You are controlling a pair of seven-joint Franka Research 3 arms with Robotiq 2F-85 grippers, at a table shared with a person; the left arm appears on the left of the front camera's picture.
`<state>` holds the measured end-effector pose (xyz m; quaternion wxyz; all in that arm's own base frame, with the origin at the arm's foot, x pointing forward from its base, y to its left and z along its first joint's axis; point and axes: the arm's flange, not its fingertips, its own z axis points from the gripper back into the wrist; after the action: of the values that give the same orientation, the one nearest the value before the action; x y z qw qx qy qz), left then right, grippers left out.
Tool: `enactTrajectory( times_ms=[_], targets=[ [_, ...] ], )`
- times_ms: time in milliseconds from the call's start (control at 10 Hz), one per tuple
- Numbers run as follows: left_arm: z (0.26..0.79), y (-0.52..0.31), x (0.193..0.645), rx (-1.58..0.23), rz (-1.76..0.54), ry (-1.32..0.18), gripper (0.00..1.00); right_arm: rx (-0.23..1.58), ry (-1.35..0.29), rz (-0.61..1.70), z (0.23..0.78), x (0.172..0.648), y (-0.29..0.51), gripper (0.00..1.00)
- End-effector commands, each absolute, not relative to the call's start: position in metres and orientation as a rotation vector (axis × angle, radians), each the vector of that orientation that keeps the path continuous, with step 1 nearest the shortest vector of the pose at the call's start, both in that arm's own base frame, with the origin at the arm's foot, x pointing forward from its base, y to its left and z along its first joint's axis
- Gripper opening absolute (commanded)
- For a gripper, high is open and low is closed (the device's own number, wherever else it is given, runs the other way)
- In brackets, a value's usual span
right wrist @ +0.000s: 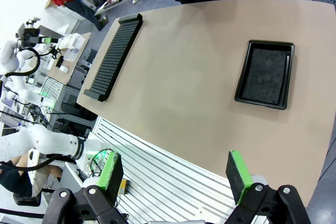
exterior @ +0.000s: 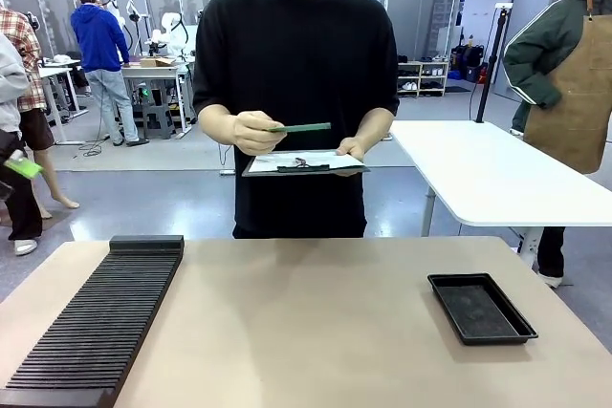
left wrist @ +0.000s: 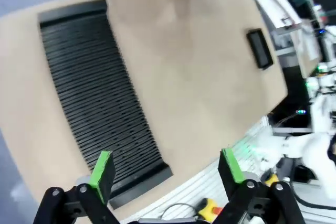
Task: Inspect the PCB.
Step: Pick up the Blank PCB that the human is holding.
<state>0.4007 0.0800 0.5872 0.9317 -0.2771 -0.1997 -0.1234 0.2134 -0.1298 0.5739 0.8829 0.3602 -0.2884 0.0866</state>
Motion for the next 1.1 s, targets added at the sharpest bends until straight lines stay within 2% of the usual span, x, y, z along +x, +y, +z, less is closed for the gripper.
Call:
enactTrajectory(
  times_ms=[0, 400, 1000],
  targets=[
    [0.586, 0.078, 0.356, -0.542, -0.252, -0.502, 1.00, 0.756, -0.611, 0.192, 0.574, 0.212, -0.130, 1.00],
    [0.562, 0.083, 0.300, -0.650, -0.289, -0.541, 1.00, 0.756, -0.611, 0.192, 0.574, 0.212, -0.130, 1.00],
    [0.563, 0.106, 0.290, -0.727, -0.246, -0.592, 1.00, 0.756, -0.611, 0.192, 0.574, 0.212, -0.130, 1.00]
  ],
)
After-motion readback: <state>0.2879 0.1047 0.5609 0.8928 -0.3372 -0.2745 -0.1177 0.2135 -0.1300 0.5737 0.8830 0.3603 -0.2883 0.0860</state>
